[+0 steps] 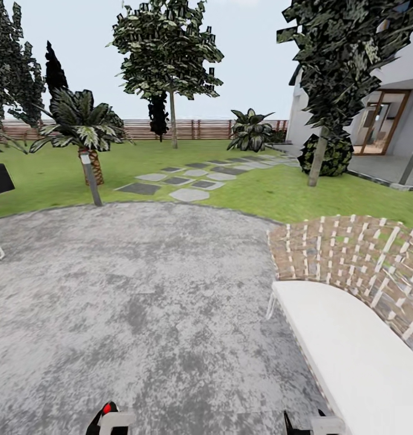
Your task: In the garden, pick up the pesticide atomizer on the floor and spray pesticide onto both trees until each tree trunk is fully covered.
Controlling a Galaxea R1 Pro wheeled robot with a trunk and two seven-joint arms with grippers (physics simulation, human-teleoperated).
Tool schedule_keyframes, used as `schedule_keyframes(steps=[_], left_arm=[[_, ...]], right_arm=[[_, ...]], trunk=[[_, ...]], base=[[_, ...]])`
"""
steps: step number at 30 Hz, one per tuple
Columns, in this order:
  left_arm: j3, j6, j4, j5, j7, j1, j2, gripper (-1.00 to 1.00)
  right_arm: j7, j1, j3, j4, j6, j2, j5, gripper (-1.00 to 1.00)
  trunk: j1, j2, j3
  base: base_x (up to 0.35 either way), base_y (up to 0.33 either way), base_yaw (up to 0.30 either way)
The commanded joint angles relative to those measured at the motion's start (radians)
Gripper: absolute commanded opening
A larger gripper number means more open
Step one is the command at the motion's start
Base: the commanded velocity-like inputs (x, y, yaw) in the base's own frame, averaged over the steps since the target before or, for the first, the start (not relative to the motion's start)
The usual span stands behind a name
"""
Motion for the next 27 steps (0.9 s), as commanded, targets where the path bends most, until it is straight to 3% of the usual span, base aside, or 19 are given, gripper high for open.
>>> schedule_keyframes(steps=[1,11,21,27], left_arm=[[0.000,0.000,0.000,0.000,0.000,0.000,0.000,-1.00],[0.000,0.000,0.000,0.000,0.000,0.000,0.001,-1.00],[0.000,0.000,0.000,0.000,0.000,0.000,0.001,-1.00],[0.000,0.000,0.000,0.000,0.000,0.000,0.000,-1.00]], right_arm=[[0.000,0.000,0.000,0.000,0.000,0.000,0.000,1.00],[0.000,0.000,0.000,0.000,0.000,0.000,0.000,1.00],[0.000,0.000,-0.001,0.000,0.000,0.000,-0.001,1.00],[0.002,0.000,0.000,0.000,0.000,0.000,0.000,1.00]], trunk=[[0.000,0.000,0.000],[0.000,0.000,0.000],[0.000,0.000,0.000],[0.000,0.000,0.000]], base=[[0.339,0.000,0.000],[0.339,0.000,0.003],[0.339,0.000,0.206],[0.339,0.000,0.064]])
